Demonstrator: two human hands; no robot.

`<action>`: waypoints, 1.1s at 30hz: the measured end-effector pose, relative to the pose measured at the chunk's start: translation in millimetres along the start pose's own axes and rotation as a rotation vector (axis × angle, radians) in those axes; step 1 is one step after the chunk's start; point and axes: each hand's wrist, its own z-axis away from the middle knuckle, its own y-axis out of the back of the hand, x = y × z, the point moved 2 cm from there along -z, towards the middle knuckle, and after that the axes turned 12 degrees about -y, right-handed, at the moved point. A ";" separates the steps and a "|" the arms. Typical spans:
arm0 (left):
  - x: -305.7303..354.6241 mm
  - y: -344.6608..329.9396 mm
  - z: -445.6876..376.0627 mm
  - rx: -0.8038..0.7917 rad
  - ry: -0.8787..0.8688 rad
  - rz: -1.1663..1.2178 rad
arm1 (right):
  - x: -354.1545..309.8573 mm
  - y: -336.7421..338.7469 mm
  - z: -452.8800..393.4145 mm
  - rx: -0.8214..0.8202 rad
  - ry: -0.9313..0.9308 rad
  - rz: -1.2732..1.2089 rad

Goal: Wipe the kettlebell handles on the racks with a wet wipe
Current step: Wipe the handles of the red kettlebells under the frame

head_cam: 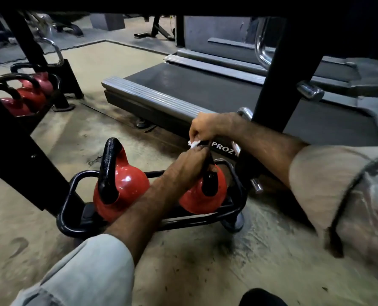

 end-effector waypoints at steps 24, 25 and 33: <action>-11.1 -4.1 0.3 0.053 -0.039 0.020 | 29.7 -34.7 -7.2 0.146 -0.302 -0.583; -11.3 -4.1 -0.1 0.060 -0.038 0.028 | 28.2 -36.4 -3.1 0.189 -0.285 -0.576; -15.4 -4.2 -0.3 0.085 -0.045 0.010 | 5.2 -19.8 -11.0 0.110 -0.244 -0.339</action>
